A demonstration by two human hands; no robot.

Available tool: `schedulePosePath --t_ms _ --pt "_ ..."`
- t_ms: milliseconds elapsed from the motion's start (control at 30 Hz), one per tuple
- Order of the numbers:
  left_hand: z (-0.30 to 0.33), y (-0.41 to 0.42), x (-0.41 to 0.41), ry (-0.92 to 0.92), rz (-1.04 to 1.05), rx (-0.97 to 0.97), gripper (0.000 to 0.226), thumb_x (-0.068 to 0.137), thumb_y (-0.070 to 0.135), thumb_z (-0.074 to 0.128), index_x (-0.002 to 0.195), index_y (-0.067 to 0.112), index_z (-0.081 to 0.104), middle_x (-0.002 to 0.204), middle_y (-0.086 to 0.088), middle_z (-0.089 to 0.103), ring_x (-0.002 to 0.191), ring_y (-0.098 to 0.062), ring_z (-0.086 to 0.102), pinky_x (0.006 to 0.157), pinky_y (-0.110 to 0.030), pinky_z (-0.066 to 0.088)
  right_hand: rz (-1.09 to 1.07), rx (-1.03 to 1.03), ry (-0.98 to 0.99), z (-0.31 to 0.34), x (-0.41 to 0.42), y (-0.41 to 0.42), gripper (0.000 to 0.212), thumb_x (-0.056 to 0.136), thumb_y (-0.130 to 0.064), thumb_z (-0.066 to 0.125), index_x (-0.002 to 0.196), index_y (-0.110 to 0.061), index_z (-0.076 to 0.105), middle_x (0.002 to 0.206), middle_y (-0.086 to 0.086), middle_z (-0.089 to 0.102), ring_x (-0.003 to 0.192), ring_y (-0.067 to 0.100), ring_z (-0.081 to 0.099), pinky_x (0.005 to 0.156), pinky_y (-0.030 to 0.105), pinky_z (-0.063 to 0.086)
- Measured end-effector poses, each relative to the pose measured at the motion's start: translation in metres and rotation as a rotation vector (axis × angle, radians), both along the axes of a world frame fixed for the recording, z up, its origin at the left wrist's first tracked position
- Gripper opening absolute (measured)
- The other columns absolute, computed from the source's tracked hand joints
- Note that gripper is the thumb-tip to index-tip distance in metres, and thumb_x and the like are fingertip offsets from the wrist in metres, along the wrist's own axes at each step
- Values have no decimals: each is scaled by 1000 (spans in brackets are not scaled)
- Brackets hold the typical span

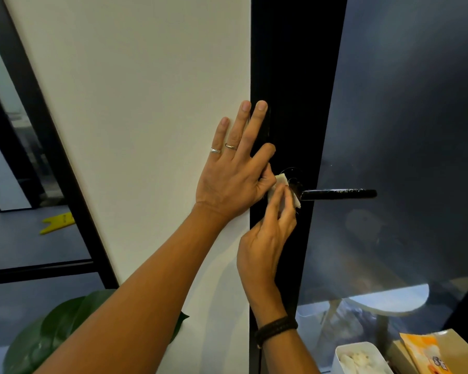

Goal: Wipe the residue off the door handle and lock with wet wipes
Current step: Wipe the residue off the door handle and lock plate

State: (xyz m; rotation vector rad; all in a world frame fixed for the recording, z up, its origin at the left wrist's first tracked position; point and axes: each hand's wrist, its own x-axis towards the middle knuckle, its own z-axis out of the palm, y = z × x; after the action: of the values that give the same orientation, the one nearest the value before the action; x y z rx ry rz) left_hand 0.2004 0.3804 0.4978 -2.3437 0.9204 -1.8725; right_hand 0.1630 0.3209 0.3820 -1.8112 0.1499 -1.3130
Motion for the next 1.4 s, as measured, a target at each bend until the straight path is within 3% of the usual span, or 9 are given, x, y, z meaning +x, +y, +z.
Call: schedulePosePath --t_ms 100,233,300,467,600,833,967,1133,1400 --pt "0 1 1 9 15 0 29 107 37 45 111 21 69 171 -21 28 161 -41 21 133 -55 14 87 -33 85 -2 -7 0 83 98 14 49 167 -16 14 176 -5 10 161 21 13 129 32 17" --pt "-1 2 0 16 -3 3 30 108 39 46 111 21 70 171 -21 28 161 -42 21 132 -56 17 319 9 165 8 -12 4 88 104 -35 50 166 -26 -12 174 -14 -17 159 5 -16 128 36 2" --pt "0 1 0 15 -9 -1 31 108 40 46 111 21 70 171 -21 29 160 -42 23 132 -57 18 337 18 190 12 -12 6 94 99 -44 50 164 -27 -17 172 -14 -23 158 6 -21 129 41 3" --pt "0 0 -1 19 -19 -9 40 111 46 40 111 21 71 170 -21 31 160 -43 24 132 -56 17 341 94 148 21 -11 8 109 93 -12 71 167 -24 -8 174 -10 -12 163 18 -4 129 50 24" --pt "1 -3 -6 25 -35 -29 55 112 48 24 107 20 72 169 -21 34 159 -42 26 131 -56 19 392 94 116 35 -8 -2 125 76 7 69 166 -33 -8 173 -8 -14 162 19 1 124 52 36" --pt "-1 -1 1 5 -3 -13 30 107 39 47 110 21 72 169 -21 33 159 -43 26 131 -55 17 309 -35 100 3 -12 -2 89 104 -21 58 167 -20 -5 176 -9 -9 162 9 -8 132 46 10" --pt "0 0 1 1 -5 -15 28 106 38 49 110 20 71 169 -21 33 159 -43 26 132 -55 18 206 -93 89 9 -11 -14 67 110 -25 43 168 -19 10 175 -4 3 161 16 13 129 41 25" --pt "-1 0 2 2 -11 -26 25 105 35 52 111 21 71 169 -21 33 159 -43 27 131 -55 19 87 -130 96 3 -18 -26 58 108 -32 46 162 -17 33 157 4 33 135 20 49 104 32 51" --pt "-1 0 2 7 0 -14 24 103 35 52 111 21 70 170 -21 31 159 -42 25 132 -55 19 138 -43 107 -1 -17 -41 64 103 -26 53 162 -18 29 162 5 30 145 21 41 114 37 44"
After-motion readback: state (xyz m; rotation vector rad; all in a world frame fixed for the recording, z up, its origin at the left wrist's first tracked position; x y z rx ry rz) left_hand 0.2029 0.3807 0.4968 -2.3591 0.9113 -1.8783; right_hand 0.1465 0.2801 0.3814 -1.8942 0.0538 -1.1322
